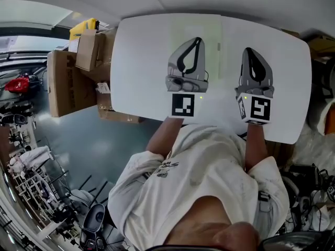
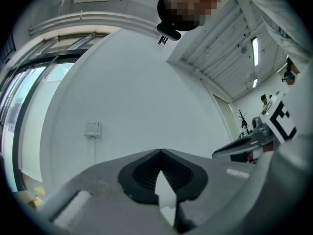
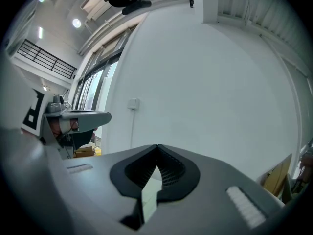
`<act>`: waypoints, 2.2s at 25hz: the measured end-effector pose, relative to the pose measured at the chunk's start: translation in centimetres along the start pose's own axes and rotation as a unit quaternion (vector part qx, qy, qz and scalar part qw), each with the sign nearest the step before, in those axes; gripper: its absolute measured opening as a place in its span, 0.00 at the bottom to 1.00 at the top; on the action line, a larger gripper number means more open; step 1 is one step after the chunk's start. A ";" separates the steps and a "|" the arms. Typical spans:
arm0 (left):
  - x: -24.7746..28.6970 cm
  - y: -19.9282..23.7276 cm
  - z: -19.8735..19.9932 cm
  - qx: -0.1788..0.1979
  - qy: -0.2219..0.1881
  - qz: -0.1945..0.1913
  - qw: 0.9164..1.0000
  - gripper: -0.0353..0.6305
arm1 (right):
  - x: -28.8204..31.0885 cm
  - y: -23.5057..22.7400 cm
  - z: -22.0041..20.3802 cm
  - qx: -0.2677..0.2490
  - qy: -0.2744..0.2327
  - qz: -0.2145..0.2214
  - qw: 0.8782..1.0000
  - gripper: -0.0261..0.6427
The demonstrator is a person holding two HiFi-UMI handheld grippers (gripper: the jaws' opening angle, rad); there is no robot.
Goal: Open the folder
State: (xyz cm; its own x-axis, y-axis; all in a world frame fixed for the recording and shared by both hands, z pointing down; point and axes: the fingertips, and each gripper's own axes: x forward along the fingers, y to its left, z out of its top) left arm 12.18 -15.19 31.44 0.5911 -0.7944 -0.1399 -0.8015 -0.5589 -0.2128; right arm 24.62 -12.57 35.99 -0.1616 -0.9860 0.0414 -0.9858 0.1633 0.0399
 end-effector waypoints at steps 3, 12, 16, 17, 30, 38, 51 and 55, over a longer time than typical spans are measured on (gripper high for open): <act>-0.4 -0.6 -0.5 0.002 0.009 -0.001 1.000 0.05 | -0.2 -0.3 0.0 -0.002 -0.001 0.000 1.000 0.04; -2.1 -1.8 -3.7 -0.018 0.031 0.025 0.999 0.05 | -0.8 0.9 -1.9 -0.013 0.001 0.019 1.000 0.04; -2.7 -2.6 -5.2 -0.013 0.056 0.022 0.998 0.05 | -0.9 1.2 -3.1 -0.011 0.006 0.030 0.999 0.04; -2.8 -2.8 -5.5 -0.008 0.060 0.020 0.998 0.06 | -1.0 1.2 -3.4 -0.009 0.008 0.033 0.999 0.04; -4.2 -5.9 -9.6 0.019 0.102 -0.007 0.995 0.06 | -0.5 3.2 -9.7 0.010 0.052 0.081 0.995 0.04; -4.9 -7.0 -11.8 0.042 0.127 -0.028 0.991 0.07 | -0.1 4.8 -13.8 0.013 0.094 0.110 0.989 0.04; -7.6 -10.6 -16.6 0.091 0.181 -0.107 0.973 0.22 | -1.2 6.5 -20.5 0.040 0.159 0.156 0.974 0.04; -8.0 -11.6 -18.2 0.114 0.202 -0.128 0.964 0.26 | -1.3 6.8 -21.4 0.043 0.166 0.166 0.971 0.04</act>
State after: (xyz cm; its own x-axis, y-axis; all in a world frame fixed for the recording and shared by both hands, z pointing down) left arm 15.08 -6.66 52.65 0.6464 -0.6913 0.3230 -0.5667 -0.7184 -0.4035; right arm 19.10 -9.39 57.57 -0.4608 -0.8122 0.3576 -0.8847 0.4524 -0.1125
